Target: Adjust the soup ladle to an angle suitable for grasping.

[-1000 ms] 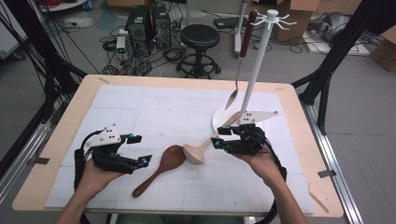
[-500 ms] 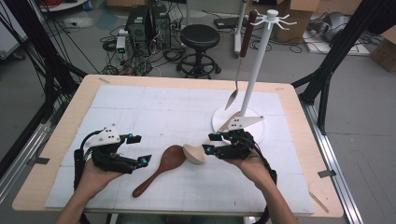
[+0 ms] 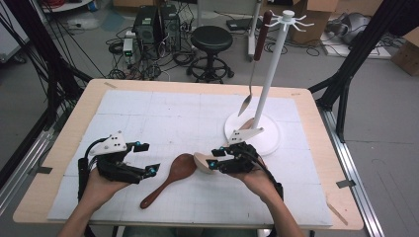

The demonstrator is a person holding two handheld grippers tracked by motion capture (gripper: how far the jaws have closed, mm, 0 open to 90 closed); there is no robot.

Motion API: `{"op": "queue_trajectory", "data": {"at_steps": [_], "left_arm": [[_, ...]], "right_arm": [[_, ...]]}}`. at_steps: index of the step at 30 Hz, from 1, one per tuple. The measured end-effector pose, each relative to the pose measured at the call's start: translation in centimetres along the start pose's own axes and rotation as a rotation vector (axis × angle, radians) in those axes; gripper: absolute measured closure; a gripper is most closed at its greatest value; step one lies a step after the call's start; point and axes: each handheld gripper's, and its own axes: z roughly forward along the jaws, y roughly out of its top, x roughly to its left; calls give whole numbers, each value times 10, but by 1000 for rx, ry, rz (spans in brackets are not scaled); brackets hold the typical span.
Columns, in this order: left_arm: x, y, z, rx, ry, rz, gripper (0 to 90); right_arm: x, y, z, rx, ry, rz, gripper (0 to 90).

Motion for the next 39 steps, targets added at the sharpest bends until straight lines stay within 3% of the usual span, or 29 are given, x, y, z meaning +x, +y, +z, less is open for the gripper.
{"op": "queue_trajectory", "data": {"at_steps": [8,17,27,39], "left_arm": [[0,0,0,1,0,-1,210],[0,0,0,-1,0,-3,210],[1,0,-1,-1,-2,-3,210],[1,0,-1,-4,-2,-6,210]], "right_arm": [[3,-5,13,36,8,7,593],[4,-6,27,69,19,-17,635],[6,-8,34,100,45,-19,718],[3,-10,33,110,38,-14,809]]}}
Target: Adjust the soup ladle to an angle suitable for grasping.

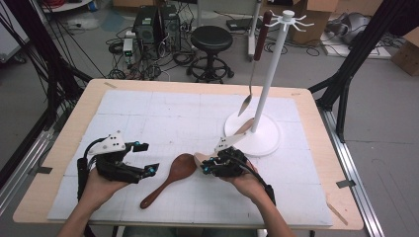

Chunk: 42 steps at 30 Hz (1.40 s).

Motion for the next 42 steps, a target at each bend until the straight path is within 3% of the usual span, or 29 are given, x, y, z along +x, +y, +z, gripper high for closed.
{"op": "queue_trajectory", "data": {"at_steps": [19,42], "left_arm": [[0,0,0,-2,1,0,210],[0,0,1,-1,3,2,210]], "right_arm": [[-3,-12,-15,-18,59,27,862],[2,-33,-36,-17,148,-19,867]]}}
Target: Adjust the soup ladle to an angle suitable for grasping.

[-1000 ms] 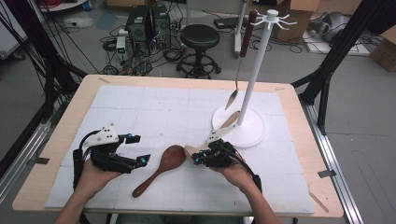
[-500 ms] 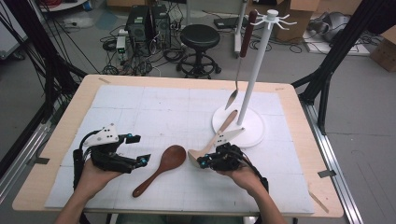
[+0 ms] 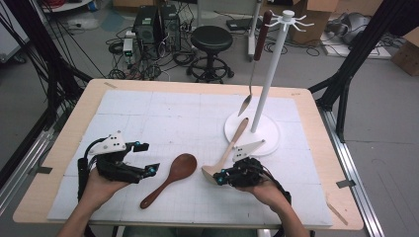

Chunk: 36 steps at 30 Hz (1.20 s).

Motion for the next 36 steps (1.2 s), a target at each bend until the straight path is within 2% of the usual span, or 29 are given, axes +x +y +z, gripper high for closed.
{"op": "queue_trajectory", "data": {"at_steps": [11,24,30,36], "left_arm": [[-1,0,0,0,-3,1,210],[-2,0,1,1,-4,2,210],[-2,0,1,1,-4,3,210],[-2,0,1,0,-5,3,210]], "right_arm": [[8,-12,-14,17,40,-25,867],[18,-28,-34,32,60,-35,865],[19,-26,-33,29,55,-30,845],[20,-16,-22,53,52,-53,770]]}}
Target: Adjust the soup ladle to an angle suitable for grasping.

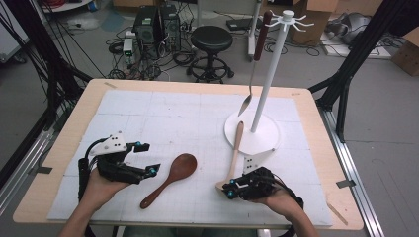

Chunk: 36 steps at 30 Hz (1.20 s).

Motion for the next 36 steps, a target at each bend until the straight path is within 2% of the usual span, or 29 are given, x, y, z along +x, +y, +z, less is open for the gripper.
{"op": "queue_trajectory", "data": {"at_steps": [9,15,21,27,36], "left_arm": [[0,0,0,0,0,0,210],[0,0,0,1,-1,-2,210],[0,0,1,5,-1,0,210],[0,0,1,4,0,1,210],[-2,0,2,7,-2,1,210]], "right_arm": [[-3,9,16,18,-8,12,751],[-4,8,19,30,-10,20,756],[-2,6,16,23,-9,22,810],[-1,3,9,33,20,13,828],[4,-9,-12,40,44,3,847]]}}
